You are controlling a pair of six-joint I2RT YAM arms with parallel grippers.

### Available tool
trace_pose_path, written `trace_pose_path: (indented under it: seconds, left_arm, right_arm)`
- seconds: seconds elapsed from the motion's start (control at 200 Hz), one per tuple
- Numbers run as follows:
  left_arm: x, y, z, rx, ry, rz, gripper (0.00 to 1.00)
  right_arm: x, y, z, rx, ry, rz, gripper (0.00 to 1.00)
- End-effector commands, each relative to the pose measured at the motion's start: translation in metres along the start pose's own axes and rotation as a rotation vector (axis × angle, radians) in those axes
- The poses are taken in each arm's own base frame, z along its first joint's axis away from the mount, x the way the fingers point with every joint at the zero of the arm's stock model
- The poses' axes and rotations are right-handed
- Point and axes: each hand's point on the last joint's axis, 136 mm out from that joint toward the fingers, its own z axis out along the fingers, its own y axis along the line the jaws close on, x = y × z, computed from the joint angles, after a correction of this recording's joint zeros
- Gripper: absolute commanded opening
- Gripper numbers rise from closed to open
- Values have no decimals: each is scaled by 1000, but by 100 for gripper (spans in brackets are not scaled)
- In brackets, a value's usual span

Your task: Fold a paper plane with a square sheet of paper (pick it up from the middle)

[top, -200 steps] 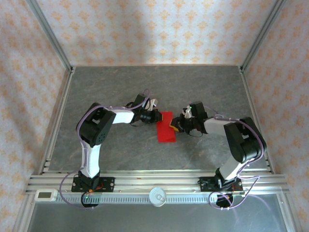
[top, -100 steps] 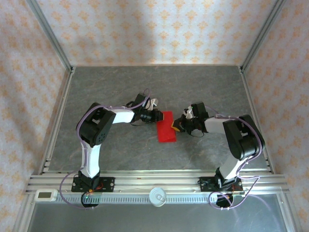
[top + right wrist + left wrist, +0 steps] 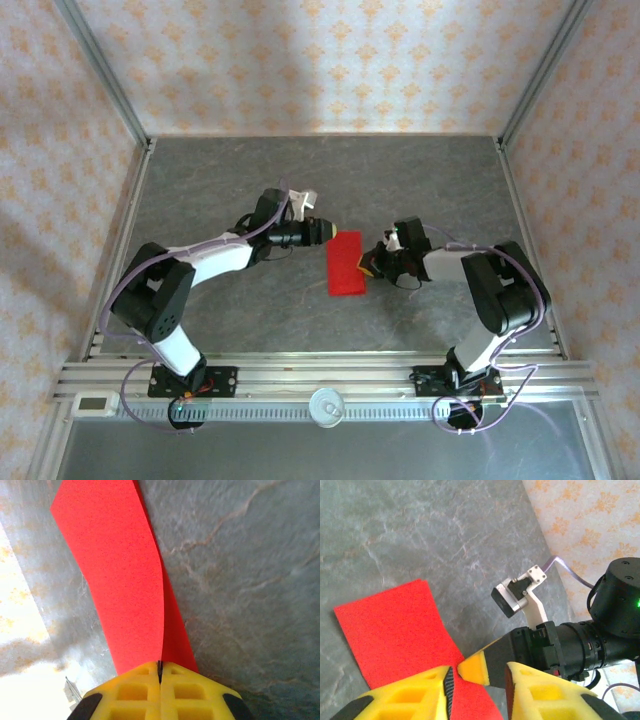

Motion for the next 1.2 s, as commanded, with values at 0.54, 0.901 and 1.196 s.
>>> trace_pose_path:
  seconds: [0.54,0.901,1.196]
  left_arm:
    - [114,32,35,-90,292,-86,10]
    - [124,45,40,-102,281,-109,11]
    - [106,30,36,-89,252,-33,13]
  right_arm:
    - [3,20,-5,-80,-27,-19,8]
    - [3,28,-1,-107,7,-34,14]
    - [-11,17,5,-26,6,-53,15]
